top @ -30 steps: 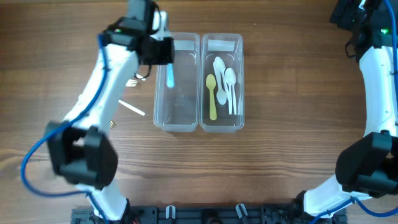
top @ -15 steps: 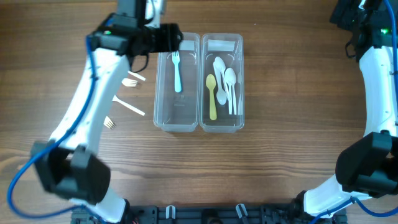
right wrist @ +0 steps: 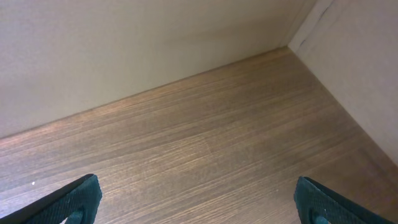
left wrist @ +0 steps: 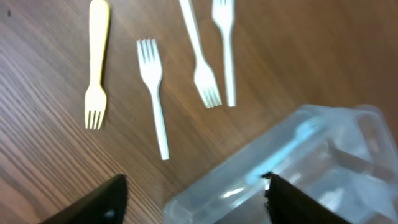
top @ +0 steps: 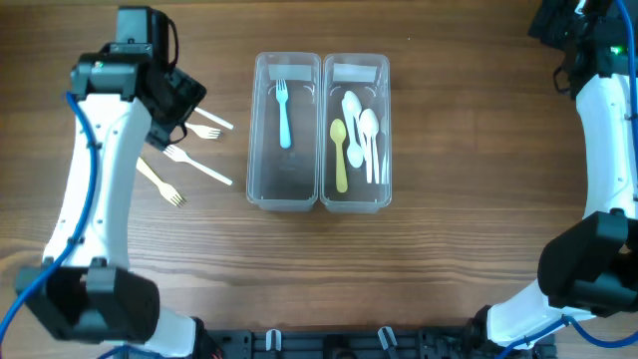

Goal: Pack container
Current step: 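Move the left gripper back to the forks and grasp a white fork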

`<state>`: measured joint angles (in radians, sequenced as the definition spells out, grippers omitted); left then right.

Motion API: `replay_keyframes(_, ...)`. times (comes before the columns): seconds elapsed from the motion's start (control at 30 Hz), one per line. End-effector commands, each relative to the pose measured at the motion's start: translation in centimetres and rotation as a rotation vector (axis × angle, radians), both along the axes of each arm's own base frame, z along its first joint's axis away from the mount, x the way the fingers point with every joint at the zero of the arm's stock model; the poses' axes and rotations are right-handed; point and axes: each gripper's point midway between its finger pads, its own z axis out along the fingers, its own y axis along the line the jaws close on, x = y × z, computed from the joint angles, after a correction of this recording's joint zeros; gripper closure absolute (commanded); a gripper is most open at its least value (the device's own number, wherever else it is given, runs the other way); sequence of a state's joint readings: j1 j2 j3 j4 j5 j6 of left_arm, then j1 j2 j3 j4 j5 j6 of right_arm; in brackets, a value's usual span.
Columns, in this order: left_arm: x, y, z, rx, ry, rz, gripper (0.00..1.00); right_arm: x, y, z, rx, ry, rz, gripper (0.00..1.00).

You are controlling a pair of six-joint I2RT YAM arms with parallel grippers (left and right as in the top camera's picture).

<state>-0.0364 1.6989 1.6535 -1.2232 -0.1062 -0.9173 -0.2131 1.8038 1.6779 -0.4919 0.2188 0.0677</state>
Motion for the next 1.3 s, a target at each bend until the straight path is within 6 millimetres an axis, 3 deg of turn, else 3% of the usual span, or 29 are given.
replay_keyframes(0.0,-0.5,0.4,-5.4,0.010,0.155,0.064,0.28,-0.1,-0.2,1.5,-0.008,-0.033,-0.018,0.00)
replay_keyframes(0.1,-0.9,0.3,-9.3,0.009,0.256,0.093,0.25,-0.1,-0.2,1.5,-0.008,-0.033,-0.018,0.00)
replay_keyframes(0.23,-0.7,0.4,-11.9,0.014,0.316,0.091,0.22,-0.1,-0.2,1.5,-0.008,-0.034,-0.018,0.00)
replay_keyframes(0.4,0.5,1.4,-13.4,0.008,0.295,0.046,0.21,-0.1,-0.2,1.5,-0.008,-0.034,-0.018,0.00)
replay_keyframes(0.57,-0.1,2.9,-15.5,-0.030,0.304,-0.013,0.27,-0.1,-0.2,1.5,-0.008,-0.034,-0.018,0.00)
replay_keyframes(0.67,-0.7,2.4,-16.9,-0.060,0.308,-0.040,0.34,0.0,-0.2,1.5,-0.008,-0.034,-0.018,0.00)
replay_keyframes(0.8,-1.5,1.8,-18.9,-0.094,0.308,-0.045,0.35,-0.1,-0.2,1.5,-0.008,-0.033,-0.018,0.00)
replay_keyframes(0.97,-2.0,1.8,-20.1,-0.093,0.302,-0.045,0.45,-0.1,-0.2,1.5,-0.008,-0.034,-0.018,0.00)
replay_keyframes(1.07,-1.8,1.8,-20.3,-0.092,0.292,-0.045,0.64,-0.1,-0.2,1.5,-0.008,-0.034,-0.018,0.00)
replay_keyframes(1.17,-1.6,1.8,-20.3,-0.091,0.284,-0.045,0.68,-0.1,-0.2,1.5,-0.008,-0.034,-0.018,0.00)
replay_keyframes(1.2,-1.6,1.8,-20.3,-0.091,0.284,-0.045,0.79,-0.1,-0.2,1.5,-0.008,-0.034,-0.018,0.00)
replay_keyframes(1.27,-1.6,1.8,-20.3,-0.091,0.285,-0.045,0.84,-0.1,-0.2,1.5,-0.008,-0.034,-0.018,0.00)
